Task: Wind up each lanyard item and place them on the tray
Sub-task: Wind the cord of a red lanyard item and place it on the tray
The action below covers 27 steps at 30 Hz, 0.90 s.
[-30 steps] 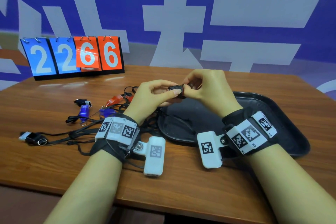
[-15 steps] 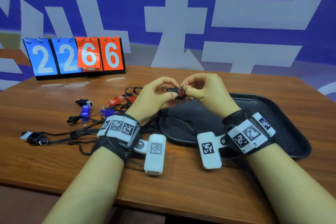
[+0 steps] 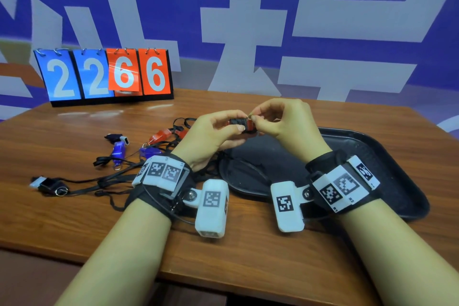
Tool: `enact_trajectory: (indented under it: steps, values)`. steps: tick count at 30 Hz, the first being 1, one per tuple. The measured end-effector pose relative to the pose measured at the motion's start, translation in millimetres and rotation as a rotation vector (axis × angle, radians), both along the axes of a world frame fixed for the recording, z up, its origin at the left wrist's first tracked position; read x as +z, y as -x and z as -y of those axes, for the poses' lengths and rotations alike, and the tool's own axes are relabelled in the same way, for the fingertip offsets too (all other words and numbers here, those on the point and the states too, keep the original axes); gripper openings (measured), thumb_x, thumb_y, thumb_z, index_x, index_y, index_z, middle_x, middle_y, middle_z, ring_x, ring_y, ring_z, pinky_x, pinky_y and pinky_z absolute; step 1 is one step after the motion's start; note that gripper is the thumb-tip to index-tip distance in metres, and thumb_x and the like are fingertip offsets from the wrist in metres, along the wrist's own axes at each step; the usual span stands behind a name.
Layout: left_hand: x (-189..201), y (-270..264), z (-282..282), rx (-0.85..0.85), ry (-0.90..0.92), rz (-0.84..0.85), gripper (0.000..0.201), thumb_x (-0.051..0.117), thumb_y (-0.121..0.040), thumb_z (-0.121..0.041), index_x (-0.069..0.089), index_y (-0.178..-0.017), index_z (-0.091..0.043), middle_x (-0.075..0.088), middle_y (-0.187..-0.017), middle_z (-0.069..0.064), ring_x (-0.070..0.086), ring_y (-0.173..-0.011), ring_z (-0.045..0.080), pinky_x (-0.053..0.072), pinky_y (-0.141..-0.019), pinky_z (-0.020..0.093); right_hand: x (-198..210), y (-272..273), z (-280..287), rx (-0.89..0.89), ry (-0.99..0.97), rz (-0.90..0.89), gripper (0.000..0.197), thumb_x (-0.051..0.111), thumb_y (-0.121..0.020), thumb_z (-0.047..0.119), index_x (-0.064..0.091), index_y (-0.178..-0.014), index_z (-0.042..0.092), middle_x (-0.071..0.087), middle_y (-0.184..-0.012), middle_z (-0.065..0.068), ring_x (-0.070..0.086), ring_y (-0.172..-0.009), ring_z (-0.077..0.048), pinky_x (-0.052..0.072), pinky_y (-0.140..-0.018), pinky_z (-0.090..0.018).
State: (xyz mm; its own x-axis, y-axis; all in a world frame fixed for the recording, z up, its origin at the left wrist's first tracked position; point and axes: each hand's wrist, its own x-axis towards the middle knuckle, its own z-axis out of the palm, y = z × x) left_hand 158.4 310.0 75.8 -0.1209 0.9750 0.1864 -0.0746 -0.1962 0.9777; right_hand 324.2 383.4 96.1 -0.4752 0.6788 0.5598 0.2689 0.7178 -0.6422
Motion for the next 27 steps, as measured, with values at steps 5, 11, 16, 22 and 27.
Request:
enact_trajectory:
  steps: [5, 11, 16, 22, 27]
  values:
    - [-0.5, -1.4, -0.1, 0.009, 0.018, -0.014, 0.023, 0.056, -0.095, 0.004, 0.071, -0.103, -0.012, 0.073, -0.108, 0.01, 0.073, -0.099, 0.021, 0.059, -0.088, 0.032, -1.1, -0.2, -0.9, -0.006, -0.01, 0.019, 0.004, 0.072, -0.085, 0.012, 0.074, -0.082, 0.016, 0.069, -0.071, 0.008, 0.063, -0.062, -0.001, 0.046, -0.063, -0.009]
    - [1.7, -0.4, 1.2, -0.031, 0.058, -0.061, 0.022, 0.052, -0.098, 0.003, 0.066, -0.111, -0.009, 0.068, -0.118, 0.015, 0.072, -0.102, 0.025, 0.058, -0.091, 0.036, -1.0, -0.3, -0.9, -0.017, -0.065, 0.088, 0.004, 0.073, -0.083, 0.014, 0.073, -0.081, 0.017, 0.068, -0.071, 0.006, 0.063, -0.066, -0.006, 0.05, -0.064, -0.013]
    - [2.7, 0.6, 3.6, -0.067, 0.073, -0.067, 0.023, 0.049, -0.098, 0.004, 0.065, -0.11, -0.007, 0.069, -0.117, 0.016, 0.072, -0.102, 0.026, 0.058, -0.09, 0.034, -2.4, 0.5, -1.3, -0.018, -0.078, 0.111, 0.002, 0.074, -0.083, 0.015, 0.073, -0.082, 0.017, 0.067, -0.07, 0.008, 0.061, -0.065, -0.004, 0.048, -0.064, -0.012]
    - [4.1, 0.5, 3.6, -0.1, 0.156, 0.04, 0.027, 0.042, -0.1, 0.006, 0.06, -0.119, 0.001, 0.07, -0.116, 0.021, 0.071, -0.105, 0.026, 0.058, -0.088, 0.029, -2.9, 2.4, -0.8, 0.009, -0.004, 0.066, 0.003, 0.074, -0.085, 0.015, 0.076, -0.085, 0.012, 0.071, -0.074, 0.005, 0.065, -0.064, -0.002, 0.049, -0.063, -0.011]
    - [3.9, 1.6, 1.9, -0.09, 0.205, 0.195, 0.032, 0.04, -0.101, 0.004, 0.055, -0.128, 0.002, 0.066, -0.123, 0.023, 0.069, -0.108, 0.029, 0.057, -0.091, 0.032, -2.5, 2.0, -1.8, 0.069, 0.102, 0.012, 0.01, 0.069, -0.09, 0.016, 0.077, -0.095, 0.012, 0.074, -0.084, 0.005, 0.069, -0.076, -0.004, 0.054, -0.067, -0.017]
